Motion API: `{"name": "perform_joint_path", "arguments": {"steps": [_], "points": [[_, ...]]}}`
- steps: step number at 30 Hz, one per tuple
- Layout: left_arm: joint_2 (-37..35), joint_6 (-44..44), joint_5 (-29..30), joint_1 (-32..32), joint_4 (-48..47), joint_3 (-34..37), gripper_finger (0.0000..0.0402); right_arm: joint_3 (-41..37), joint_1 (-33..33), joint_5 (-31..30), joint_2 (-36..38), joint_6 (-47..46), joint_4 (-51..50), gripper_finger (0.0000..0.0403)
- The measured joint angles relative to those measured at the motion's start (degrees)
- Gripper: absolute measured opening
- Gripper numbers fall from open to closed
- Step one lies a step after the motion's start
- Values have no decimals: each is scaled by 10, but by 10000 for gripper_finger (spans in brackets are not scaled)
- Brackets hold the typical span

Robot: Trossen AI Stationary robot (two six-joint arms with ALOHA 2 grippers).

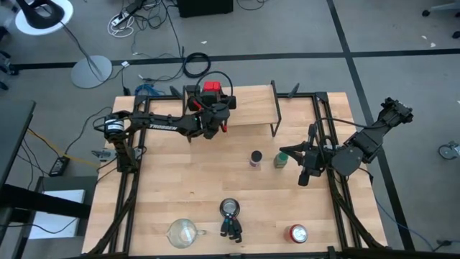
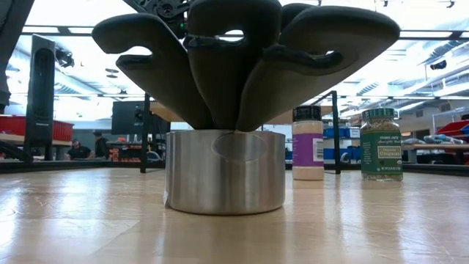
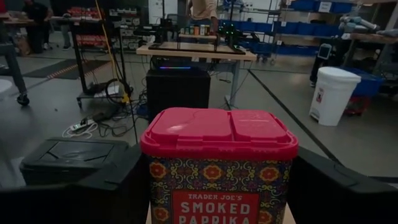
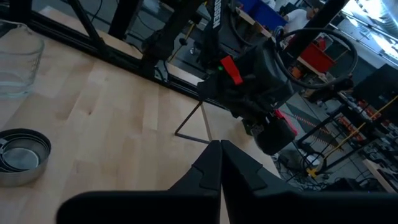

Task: Shelf spices
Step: Put the red seasoning can on the shelf

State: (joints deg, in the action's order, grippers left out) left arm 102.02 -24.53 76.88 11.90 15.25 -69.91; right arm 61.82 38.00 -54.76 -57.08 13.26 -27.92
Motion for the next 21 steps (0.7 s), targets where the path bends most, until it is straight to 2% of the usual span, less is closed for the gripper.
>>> {"name": "perform_joint_path", "arguments": {"steps": [7,14,21], "points": [[0,16,1,0,24,0,384,0,0,0,0,0,0,2],[0,20,0,-3,41,0,385,0,0,0,0,0,0,7],[0,166,0,-23,168,-18,386,0,0,0,0,0,0,2]]}}
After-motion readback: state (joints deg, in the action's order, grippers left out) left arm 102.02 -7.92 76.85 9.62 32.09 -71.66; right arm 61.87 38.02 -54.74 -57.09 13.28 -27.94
